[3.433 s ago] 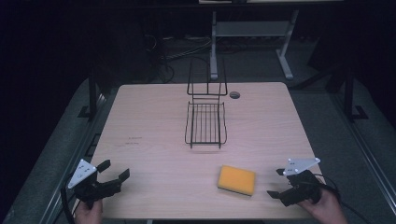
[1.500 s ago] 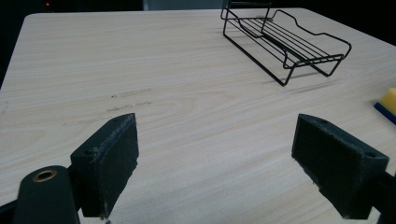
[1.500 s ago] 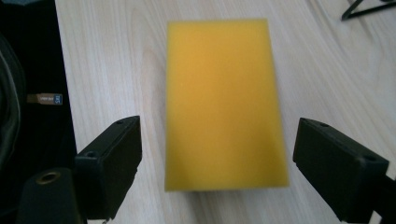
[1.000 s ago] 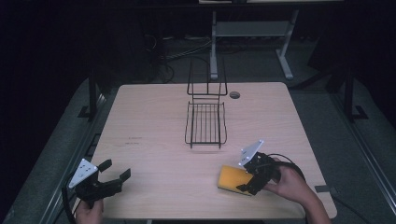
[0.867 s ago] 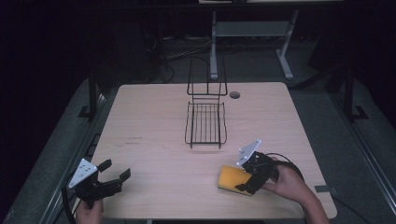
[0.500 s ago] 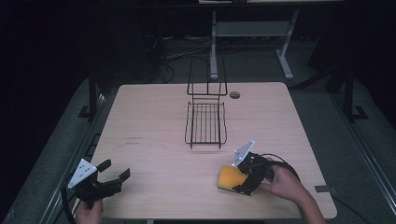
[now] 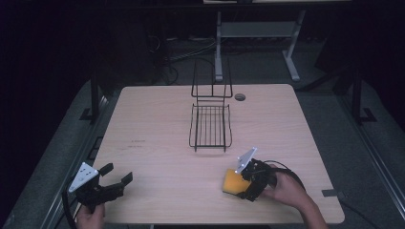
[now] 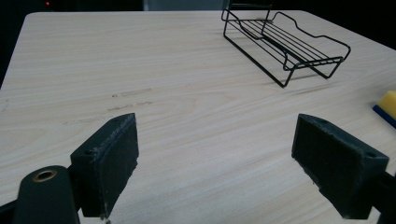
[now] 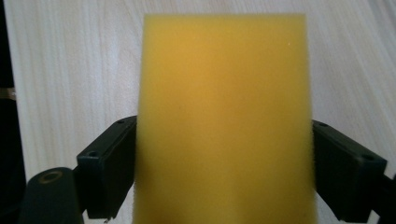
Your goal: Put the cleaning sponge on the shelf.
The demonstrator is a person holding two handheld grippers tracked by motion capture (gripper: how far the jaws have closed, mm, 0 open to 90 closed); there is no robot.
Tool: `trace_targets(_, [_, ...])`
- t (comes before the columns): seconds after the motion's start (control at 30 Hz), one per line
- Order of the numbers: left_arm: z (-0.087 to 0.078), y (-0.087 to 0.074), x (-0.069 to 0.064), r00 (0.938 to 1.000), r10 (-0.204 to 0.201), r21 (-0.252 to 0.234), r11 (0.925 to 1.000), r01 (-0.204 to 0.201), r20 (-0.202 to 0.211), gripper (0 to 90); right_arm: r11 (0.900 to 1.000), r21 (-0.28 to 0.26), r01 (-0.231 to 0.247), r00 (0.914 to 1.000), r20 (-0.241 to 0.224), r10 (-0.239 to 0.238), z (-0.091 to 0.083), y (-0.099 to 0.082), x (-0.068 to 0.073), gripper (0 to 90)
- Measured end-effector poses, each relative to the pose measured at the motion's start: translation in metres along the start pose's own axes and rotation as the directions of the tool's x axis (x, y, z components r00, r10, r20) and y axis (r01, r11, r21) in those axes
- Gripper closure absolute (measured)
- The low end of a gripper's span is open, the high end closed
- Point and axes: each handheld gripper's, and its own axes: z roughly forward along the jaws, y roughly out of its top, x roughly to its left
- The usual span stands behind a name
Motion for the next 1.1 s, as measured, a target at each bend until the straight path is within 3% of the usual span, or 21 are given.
trace_targets(0.17, [0.000, 0.000, 0.000, 1.0000, -0.002, -0.005, 1.0000, 0.002, 0.000, 14.0, 0.9999, -0.001, 0.012, 0.9999, 0.002, -0.012, -0.001, 0.001, 0.002, 20.3])
trace_targets(0.73, [0.000, 0.000, 0.000, 1.0000, -0.007, -0.013, 0.9999, 0.007, -0.002, 14.0, 0.9998, -0.017, 0.006, 0.9999, -0.010, -0.006, -0.003, 0.000, -0.003, 21.6])
trace_targets(1.1, [0.001, 0.001, -0.003, 1.0000, 0.002, -0.013, 0.9999, -0.002, -0.004, 14.0, 0.9991, -0.022, 0.035, 0.9992, -0.016, -0.036, -0.015, 0.018, -0.011, 21.8])
